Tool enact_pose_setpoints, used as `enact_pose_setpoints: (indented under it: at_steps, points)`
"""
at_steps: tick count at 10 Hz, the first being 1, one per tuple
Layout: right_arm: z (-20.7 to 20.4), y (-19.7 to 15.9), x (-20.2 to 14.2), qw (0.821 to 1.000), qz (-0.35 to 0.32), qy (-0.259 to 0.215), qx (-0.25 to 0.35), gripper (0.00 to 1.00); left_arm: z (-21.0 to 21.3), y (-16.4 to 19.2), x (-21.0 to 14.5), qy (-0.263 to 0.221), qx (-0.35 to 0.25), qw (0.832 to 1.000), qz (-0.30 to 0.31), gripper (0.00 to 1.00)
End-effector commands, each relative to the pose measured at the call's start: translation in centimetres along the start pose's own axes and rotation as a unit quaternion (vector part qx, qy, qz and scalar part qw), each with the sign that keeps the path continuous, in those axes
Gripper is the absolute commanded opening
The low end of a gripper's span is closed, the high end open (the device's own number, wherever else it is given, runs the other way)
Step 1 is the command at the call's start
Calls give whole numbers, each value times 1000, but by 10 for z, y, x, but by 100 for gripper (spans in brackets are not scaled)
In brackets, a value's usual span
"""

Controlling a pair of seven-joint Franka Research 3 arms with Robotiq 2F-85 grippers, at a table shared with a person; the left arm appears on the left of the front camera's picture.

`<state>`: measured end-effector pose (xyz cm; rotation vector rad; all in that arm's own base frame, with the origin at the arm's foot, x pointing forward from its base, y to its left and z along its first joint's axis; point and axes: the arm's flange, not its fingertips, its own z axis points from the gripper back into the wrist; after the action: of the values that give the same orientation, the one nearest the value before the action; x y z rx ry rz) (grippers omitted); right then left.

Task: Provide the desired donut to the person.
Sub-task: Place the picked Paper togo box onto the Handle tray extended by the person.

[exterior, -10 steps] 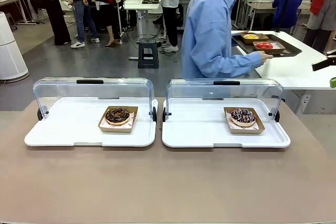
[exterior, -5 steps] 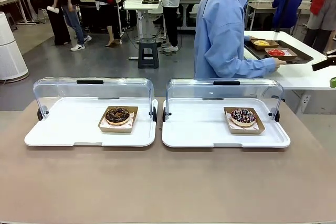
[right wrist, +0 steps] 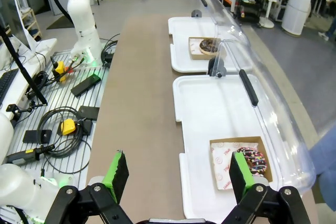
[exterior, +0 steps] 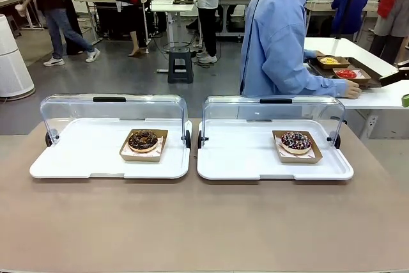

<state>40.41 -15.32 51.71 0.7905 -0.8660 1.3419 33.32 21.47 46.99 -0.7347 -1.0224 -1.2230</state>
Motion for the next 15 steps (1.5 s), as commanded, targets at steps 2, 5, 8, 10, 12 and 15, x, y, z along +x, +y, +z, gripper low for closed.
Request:
enact_pose_setpoints:
  at_steps: [2, 5, 8, 10, 12, 15]
  points:
    - [-1, -1, 0, 1000, 0, -3, 1, 100, 1, 0, 0, -4, 1, 1000, -1, 100]
    - [-1, -1, 0, 1000, 0, -3, 1, 100, 1, 0, 0, -4, 1, 1000, -1, 100]
    - [-1, -1, 0, 1000, 0, -3, 1, 100, 1, 0, 0, -4, 1, 1000, -1, 100]
    - [-1, -1, 0, 1000, 0, -3, 1, 100, 1, 0, 0, -4, 1, 1000, -1, 100]
    - [-1, -1, 0, 1000, 0, -3, 1, 100, 1, 0, 0, -4, 1, 1000, -1, 100]
    - [-1, -1, 0, 1000, 0, -3, 1, 100, 1, 0, 0, -4, 1, 1000, -1, 100]
